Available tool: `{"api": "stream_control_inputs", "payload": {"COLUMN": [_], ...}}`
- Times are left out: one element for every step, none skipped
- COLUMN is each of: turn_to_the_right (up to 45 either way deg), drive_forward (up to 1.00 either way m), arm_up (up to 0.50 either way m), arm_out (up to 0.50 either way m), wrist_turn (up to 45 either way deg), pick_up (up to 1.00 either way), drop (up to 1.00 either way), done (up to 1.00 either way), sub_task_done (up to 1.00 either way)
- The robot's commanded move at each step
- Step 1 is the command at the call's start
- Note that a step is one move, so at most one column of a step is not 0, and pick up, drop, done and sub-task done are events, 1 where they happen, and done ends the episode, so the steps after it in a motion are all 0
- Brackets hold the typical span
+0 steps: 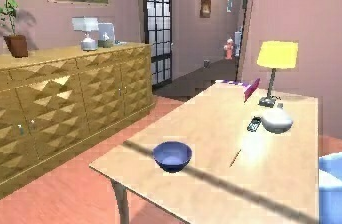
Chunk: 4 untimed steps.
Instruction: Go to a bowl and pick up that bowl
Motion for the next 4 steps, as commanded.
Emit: {"api": "stream_control_inputs", "payload": {"turn_to_the_right": [-45.0,-39.0,0.0,0.0], "drive_forward": [0.00,0.00,0.00,0.00], "arm_up": [0.00,0.00,0.50,0.38], "arm_out": [0.00,0.00,0.00,0.00], "wrist_turn": [0.0,0.0,0.0,0.0], "pick_up": [0.00,0.00,0.00,0.00], "drop": [0.00,0.00,0.00,0.00], "done": [0.00,0.00,0.00,0.00], "sub_task_done": [0.00,0.00,0.00,0.00]}}
